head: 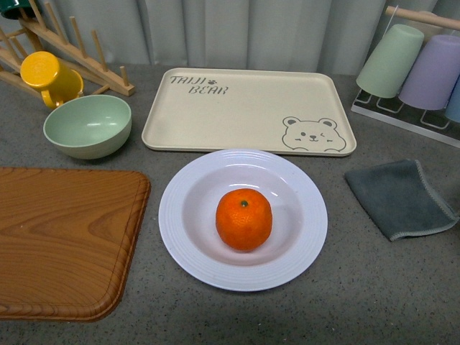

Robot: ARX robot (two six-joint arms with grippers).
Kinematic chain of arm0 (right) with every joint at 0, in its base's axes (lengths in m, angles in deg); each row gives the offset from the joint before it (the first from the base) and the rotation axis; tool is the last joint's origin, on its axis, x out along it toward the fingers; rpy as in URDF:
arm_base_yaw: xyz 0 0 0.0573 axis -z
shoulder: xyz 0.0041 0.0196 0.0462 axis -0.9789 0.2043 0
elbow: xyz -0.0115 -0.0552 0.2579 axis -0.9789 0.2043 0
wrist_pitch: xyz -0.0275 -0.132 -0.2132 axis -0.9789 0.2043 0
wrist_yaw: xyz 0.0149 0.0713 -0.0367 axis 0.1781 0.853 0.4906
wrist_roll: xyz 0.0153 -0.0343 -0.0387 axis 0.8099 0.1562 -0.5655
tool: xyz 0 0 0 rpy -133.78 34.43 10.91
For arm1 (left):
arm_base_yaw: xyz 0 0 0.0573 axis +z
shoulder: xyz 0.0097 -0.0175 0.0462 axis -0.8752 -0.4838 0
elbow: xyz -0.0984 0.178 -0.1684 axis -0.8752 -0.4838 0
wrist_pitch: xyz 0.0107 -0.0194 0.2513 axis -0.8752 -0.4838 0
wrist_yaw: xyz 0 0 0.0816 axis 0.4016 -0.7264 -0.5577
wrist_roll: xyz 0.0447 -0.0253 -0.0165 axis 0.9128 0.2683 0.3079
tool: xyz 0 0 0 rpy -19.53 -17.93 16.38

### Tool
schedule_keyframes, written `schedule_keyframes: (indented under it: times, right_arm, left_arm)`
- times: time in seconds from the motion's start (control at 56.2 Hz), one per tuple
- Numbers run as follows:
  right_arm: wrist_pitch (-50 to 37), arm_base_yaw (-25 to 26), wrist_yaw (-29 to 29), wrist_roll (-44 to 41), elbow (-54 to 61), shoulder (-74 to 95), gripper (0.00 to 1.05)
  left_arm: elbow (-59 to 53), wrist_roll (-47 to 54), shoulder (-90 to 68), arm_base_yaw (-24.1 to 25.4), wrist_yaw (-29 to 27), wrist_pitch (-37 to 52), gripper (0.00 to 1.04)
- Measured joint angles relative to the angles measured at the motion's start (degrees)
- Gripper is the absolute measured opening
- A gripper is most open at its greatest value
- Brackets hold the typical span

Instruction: Place orange and plate with both arms

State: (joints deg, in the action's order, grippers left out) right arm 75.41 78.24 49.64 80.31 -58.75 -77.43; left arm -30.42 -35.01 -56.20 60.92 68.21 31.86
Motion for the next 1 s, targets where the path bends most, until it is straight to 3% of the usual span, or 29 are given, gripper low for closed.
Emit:
schedule_keyframes:
  times: [0.427,0.533,0.765,0.836,0.907,0.96,0.996]
  right_arm:
    - [0.0,0.0,0.0,0.0,0.0,0.0,0.96]
    - [0.0,0.0,-0.02,0.0,0.0,0.0,0.96]
    - [0.0,0.0,0.0,0.0,0.0,0.0,0.96]
    - [0.33,-0.37,-1.27,-0.11,-0.04,0.2,0.96]
    - [4.7,-3.63,-13.07,-0.59,-1.75,3.54,0.96]
    - [4.63,-4.13,-17.2,-1.2,-2.23,6.93,0.96]
    - [3.04,-3.58,-16.83,-1.6,-2.51,9.97,0.96]
  left_arm:
    - [0.0,0.0,6.88,0.0,0.0,-6.88,0.04]
    - [0.0,0.0,14.23,0.0,0.02,-15.89,0.04]
    - [0.02,-0.04,16.26,0.0,0.02,-16.66,0.04]
    - [0.0,0.0,16.31,0.0,0.02,-16.66,0.15]
    - [0.02,0.0,16.31,0.0,0.02,-16.68,0.29]
    - [0.0,0.0,16.33,0.0,-0.02,-16.7,0.39]
    - [0.02,0.0,16.35,0.0,-0.02,-16.74,0.46]
